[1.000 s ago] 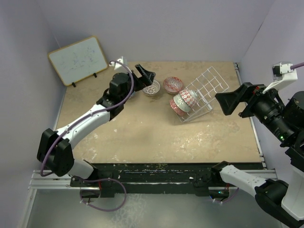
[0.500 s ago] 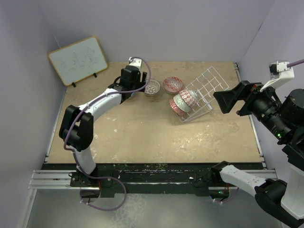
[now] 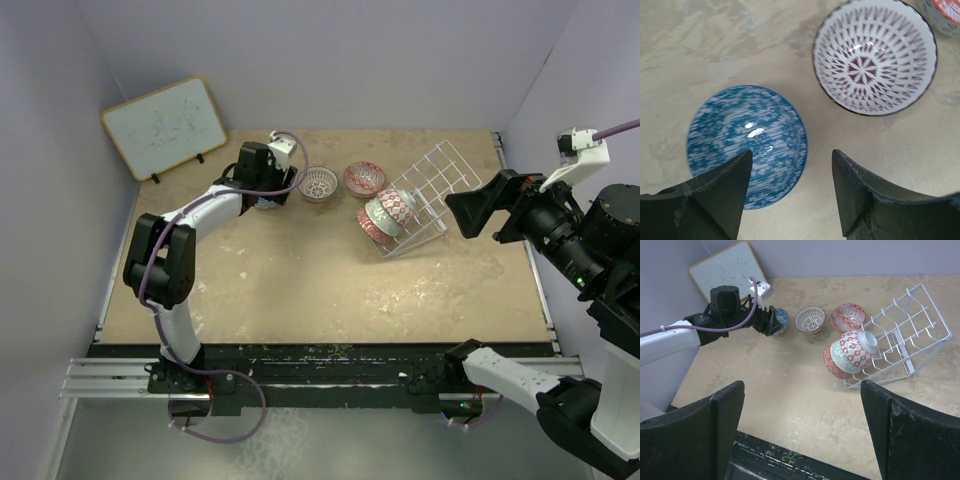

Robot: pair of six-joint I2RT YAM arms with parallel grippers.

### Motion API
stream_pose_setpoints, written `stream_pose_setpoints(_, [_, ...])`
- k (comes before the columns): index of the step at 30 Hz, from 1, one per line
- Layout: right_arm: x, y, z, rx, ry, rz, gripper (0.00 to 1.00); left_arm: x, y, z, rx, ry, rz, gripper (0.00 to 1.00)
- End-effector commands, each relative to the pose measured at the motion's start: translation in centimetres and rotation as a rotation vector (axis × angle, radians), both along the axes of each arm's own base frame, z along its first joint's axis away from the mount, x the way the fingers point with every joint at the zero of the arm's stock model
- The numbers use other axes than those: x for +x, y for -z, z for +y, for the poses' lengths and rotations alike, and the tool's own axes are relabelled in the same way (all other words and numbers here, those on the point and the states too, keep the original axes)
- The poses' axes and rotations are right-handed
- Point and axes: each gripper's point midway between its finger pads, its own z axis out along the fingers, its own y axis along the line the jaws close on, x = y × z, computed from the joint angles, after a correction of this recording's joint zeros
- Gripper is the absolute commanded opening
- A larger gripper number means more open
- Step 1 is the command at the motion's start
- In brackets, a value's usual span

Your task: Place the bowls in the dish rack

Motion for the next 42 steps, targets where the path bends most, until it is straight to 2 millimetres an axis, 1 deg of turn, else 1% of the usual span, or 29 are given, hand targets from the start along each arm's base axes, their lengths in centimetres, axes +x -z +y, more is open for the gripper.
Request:
stream_pose_setpoints(1, [0.2,-1.1,-0.1,0.014,0.006,-0.048,1.0,0.3,-0.6,-2.6,-0.034,0.15,-0.013,0.67])
stream_pose_setpoints(7, [0.4,-0.9,0.0,0.009,0.005,-0.049,1.0,0.4,1.4,-2.2,0.009,0.149,0.031,0.65])
stream_pose_setpoints(12, [0.5,-1.0,0.0,0.002,0.005,-0.05,1.0,1.0,2.6,-1.2,0.05,0.101,0.039,0.63])
stream_pose_setpoints(14, [0.6,-0.9,-0.1,0.0,0.009,-0.049,1.0,1.1,3.1,-0.8,0.065,0.079,0.043,0.58])
stream_pose_setpoints(18, [0.4,-1.0,-0.2,-0.001,0.014,-0.053,1.0,1.4,4.1,0.2,0.114,0.037,0.052,0.56])
stream_pose_setpoints(19, [0.5,-1.0,-0.3,-0.001,0.017,-0.053,1.0,1.5,4.2,0.4,0.122,0.032,0.053,0.54])
stream_pose_setpoints(25, [0.4,-1.0,-0.4,-0.006,0.022,-0.057,1.0,1.4,4.7,0.5,0.129,0.031,0.061,0.45])
stream_pose_setpoints(29, [0.3,-1.1,-0.6,-0.005,0.029,-0.062,1.0,1.0,4.5,0.5,0.119,0.021,0.058,0.35])
stream_pose_setpoints(32, [0.2,-1.1,-0.7,-0.003,0.03,-0.062,1.0,0.8,4.0,0.6,0.119,0.013,0.041,0.31])
stream_pose_setpoints(35, [0.0,-1.1,-0.9,0.002,0.032,-0.065,1.0,0.7,4.3,1.0,0.132,0.002,0.053,0.27])
stream_pose_setpoints(37, [-0.3,-1.2,-1.0,0.004,0.034,-0.067,1.0,0.4,4.5,1.0,0.136,0.003,0.062,0.21])
stream_pose_setpoints(38, [-0.4,-1.2,-1.1,0.007,0.035,-0.069,1.0,0.3,4.7,1.0,0.137,0.003,0.068,0.16])
stream_pose_setpoints(40, [-0.6,-1.3,-1.3,0.008,0.041,-0.071,1.0,0.0,4.8,0.9,0.132,0.004,0.079,0.0])
stream_pose_setpoints(42, [-0.8,-1.4,-1.5,0.01,0.045,-0.075,1.0,-0.4,4.6,0.5,0.119,0.011,0.081,0.0])
